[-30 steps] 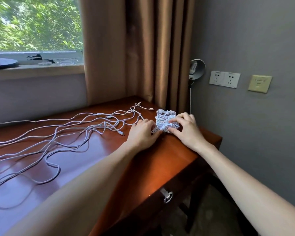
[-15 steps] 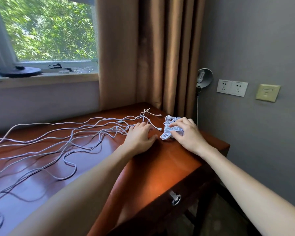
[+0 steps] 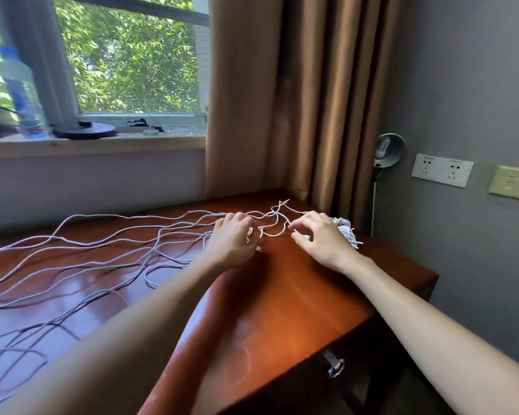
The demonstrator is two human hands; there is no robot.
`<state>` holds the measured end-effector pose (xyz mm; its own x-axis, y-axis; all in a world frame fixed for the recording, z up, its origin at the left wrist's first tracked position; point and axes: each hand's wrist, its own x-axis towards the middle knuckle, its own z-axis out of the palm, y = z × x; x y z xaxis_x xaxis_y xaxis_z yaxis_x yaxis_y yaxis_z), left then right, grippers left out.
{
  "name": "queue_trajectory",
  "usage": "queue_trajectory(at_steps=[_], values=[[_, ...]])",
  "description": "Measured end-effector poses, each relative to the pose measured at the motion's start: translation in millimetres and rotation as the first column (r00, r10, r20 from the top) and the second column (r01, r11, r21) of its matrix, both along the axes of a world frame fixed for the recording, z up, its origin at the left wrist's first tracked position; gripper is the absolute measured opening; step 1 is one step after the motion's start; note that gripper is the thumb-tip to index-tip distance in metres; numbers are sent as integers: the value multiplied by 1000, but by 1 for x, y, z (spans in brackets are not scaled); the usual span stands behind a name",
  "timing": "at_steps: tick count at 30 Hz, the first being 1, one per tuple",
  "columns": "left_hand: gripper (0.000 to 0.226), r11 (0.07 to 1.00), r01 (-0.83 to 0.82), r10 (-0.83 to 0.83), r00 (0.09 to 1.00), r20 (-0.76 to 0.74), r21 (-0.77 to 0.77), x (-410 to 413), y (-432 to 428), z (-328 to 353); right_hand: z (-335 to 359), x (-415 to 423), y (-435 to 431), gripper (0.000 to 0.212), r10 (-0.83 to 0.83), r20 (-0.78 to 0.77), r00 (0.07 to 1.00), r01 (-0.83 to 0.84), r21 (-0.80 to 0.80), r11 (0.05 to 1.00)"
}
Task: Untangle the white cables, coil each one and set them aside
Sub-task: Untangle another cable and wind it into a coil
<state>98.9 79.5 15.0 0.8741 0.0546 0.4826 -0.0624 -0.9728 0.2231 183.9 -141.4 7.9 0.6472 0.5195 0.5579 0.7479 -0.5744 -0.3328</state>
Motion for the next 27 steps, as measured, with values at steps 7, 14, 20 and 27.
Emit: queue_trajectory(at_steps=[7,14,20,27], values=[[31,1000,-17,17,998,-61,14,25,8,6,12,34,24,19,-14,-59,998,9,-81,997],[31,999,-38,41,995,-89,32,63,17,12,18,72,51,27,-65,-127,990,43,-165,985],[32,1000,-30,29,988,-150,-7,93,23,11,22,94,65,30,-143,-133,981,114,-201,973],[34,999,-40,34,981,-190,-26,103,29,4,18,108,69,22,-186,-157,970,139,-266,954]])
